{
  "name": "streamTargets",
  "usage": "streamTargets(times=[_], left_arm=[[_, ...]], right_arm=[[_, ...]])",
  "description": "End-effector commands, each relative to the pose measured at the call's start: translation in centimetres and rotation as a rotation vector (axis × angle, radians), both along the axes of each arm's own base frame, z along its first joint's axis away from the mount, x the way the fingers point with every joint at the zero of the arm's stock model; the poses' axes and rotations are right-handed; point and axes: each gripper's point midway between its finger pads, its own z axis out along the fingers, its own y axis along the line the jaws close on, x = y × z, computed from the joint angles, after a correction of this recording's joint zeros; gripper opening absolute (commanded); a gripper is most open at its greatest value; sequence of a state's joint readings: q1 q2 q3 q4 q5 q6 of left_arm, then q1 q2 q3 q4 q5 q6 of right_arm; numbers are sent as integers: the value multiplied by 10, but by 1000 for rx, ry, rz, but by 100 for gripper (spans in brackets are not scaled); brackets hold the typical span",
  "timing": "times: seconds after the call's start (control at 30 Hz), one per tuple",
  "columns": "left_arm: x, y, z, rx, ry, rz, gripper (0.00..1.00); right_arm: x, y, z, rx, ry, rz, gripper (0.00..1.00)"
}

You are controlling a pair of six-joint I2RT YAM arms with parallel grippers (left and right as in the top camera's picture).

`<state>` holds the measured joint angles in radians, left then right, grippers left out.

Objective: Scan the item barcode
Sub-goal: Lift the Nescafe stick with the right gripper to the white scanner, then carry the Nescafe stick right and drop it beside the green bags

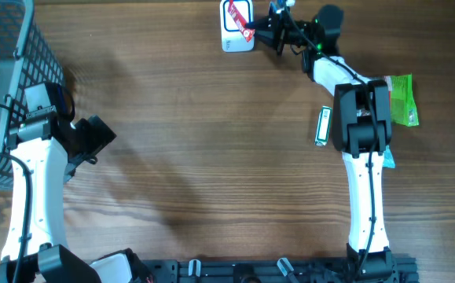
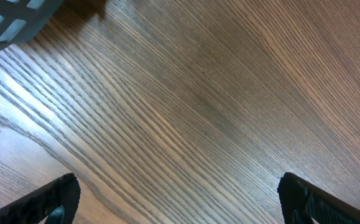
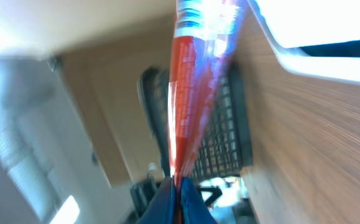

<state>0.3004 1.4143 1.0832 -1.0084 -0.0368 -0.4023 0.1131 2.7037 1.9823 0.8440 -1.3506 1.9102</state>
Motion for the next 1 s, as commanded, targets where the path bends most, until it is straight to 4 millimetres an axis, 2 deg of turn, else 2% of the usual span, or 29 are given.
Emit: streamTargets(times=[0.0, 0.07, 0.1, 0.13, 0.2, 0.27, 0.33, 0.43, 0.57, 0.6, 0.63, 0.67, 0.7, 0.73, 0.8, 0.87, 0.9, 0.97], left_arm=[[-2, 2, 2, 6, -5, 16, 100], [-2, 2, 2, 6, -5, 16, 100], [-2, 2, 2, 6, -6, 16, 100], [-2, 2, 2, 6, -5, 16, 100], [-2, 2, 2, 6, -5, 16, 100], [-2, 2, 2, 6, -5, 16, 100], [-2, 2, 2, 6, -6, 16, 100], [-2, 2, 2, 6, -5, 16, 100], [-2, 2, 2, 6, -5, 16, 100], [-2, 2, 2, 6, -5, 16, 100], [-2, 2, 2, 6, -5, 16, 100], [-2, 2, 2, 6, -6, 16, 100], [-2, 2, 2, 6, -5, 16, 100], [-2, 2, 2, 6, -5, 16, 100], [-2, 2, 2, 6, -5, 16, 100], [-2, 2, 2, 6, -5, 16, 100], [-2, 2, 2, 6, -5, 16, 100], [-2, 2, 2, 6, -6, 16, 100]], right_arm=[[-1, 0, -25, -44, -24, 10, 4], [-2, 0, -32, -55, 7, 13, 4], [-2, -1, -23, -47, -57, 15, 5], [-1, -3, 1, -25, -184, 11, 5], [-7, -4, 35, 17, -268, 11, 5], [-23, -8, 80, 80, -422, 2, 5], [-38, -13, 97, 54, -532, 52, 5], [-66, -11, 127, -9, -661, 161, 5], [-103, -11, 191, -50, -789, 223, 5], [-121, -13, 218, -51, -830, 221, 5], [-135, -14, 234, -51, -867, 219, 5], [-160, -17, 254, -53, -918, 216, 5], [-172, -18, 260, -53, -928, 216, 5], [-196, -21, 267, -53, -952, 214, 5], [-232, -24, 266, -52, -955, 213, 5], [-277, -30, 250, -51, -902, 213, 5], [-288, -33, 241, -50, -884, 207, 5], [-305, -45, 210, -58, -810, 173, 5]])
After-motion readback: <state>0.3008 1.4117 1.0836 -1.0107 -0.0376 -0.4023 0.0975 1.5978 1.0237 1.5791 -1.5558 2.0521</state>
